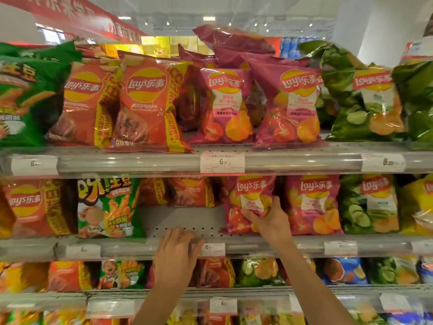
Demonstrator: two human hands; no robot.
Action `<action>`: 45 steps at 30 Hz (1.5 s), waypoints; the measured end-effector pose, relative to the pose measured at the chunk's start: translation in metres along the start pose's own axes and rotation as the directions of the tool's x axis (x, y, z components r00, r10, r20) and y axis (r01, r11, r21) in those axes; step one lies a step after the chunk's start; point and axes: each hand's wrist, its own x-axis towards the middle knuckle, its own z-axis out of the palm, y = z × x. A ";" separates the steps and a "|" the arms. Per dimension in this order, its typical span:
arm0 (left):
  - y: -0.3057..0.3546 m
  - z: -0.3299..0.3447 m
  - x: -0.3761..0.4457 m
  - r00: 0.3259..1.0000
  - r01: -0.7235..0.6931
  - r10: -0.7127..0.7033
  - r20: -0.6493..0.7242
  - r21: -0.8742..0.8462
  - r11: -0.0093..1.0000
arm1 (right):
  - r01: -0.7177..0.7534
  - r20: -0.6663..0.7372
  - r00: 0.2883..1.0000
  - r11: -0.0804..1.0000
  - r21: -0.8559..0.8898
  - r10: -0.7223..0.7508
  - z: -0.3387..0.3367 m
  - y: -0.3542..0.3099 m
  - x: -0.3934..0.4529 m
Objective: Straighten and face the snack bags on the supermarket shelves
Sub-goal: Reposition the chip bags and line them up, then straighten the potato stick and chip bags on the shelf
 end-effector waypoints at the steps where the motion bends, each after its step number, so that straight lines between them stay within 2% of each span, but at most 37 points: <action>1: 0.001 0.000 -0.001 1.000 0.011 -0.011 -0.002 -0.002 1.000 | -0.021 0.018 1.000 0.999 -0.029 0.021 -0.001 -0.002 0.001; 6: 0.002 0.000 -0.003 1.000 0.020 -0.020 -0.012 -0.031 0.999 | -0.063 0.058 0.996 0.989 -0.133 0.072 -0.004 -0.009 -0.002; 12: 0.000 0.002 -0.007 1.000 0.022 -0.022 0.003 -0.072 0.997 | 0.026 -0.043 0.999 0.995 -0.092 -0.030 -0.003 -0.007 -0.014; 16: -0.004 0.001 -0.011 0.996 0.032 -0.022 0.083 -0.117 0.993 | 0.118 -0.105 0.985 0.980 -0.159 -0.136 -0.002 -0.005 -0.025; 21: -0.007 -0.009 -0.017 0.994 -0.022 0.038 0.107 -0.143 0.990 | 0.227 -0.199 0.943 0.954 -0.199 -0.266 0.005 -0.004 -0.041; 23: -0.010 -0.013 -0.019 0.994 -0.031 0.051 0.094 -0.207 0.978 | 0.249 -0.248 0.922 0.946 -0.208 -0.297 0.012 -0.006 -0.050; 27: -0.028 -0.027 -0.018 0.995 0.057 -0.018 0.102 -0.387 0.920 | 0.324 -0.327 0.855 0.907 -0.269 -0.402 0.030 -0.014 -0.068; 32: -0.073 -0.060 -0.022 0.990 0.142 -0.116 0.083 -0.536 0.832 | 0.280 -0.383 0.857 0.935 -0.220 -0.346 0.069 -0.035 -0.096; 35: -0.117 -0.087 -0.026 0.982 0.184 -0.168 0.083 -0.591 0.785 | 0.189 -0.423 0.871 0.966 -0.176 -0.248 0.099 -0.055 -0.114; 40: -0.194 -0.129 -0.029 0.955 0.228 -0.297 0.009 -0.660 0.716 | 0.135 -0.295 0.945 0.990 -0.040 -0.141 0.157 -0.101 -0.144; 42: -0.221 -0.141 -0.030 0.945 0.231 -0.326 -0.028 -0.651 0.723 | 0.156 -0.248 0.957 0.988 0.008 -0.149 0.183 -0.120 -0.157; 45: -0.254 -0.156 -0.030 0.921 0.279 -0.389 -0.012 -0.677 0.681 | 0.169 -0.218 0.965 0.981 0.097 -0.145 0.212 -0.143 -0.171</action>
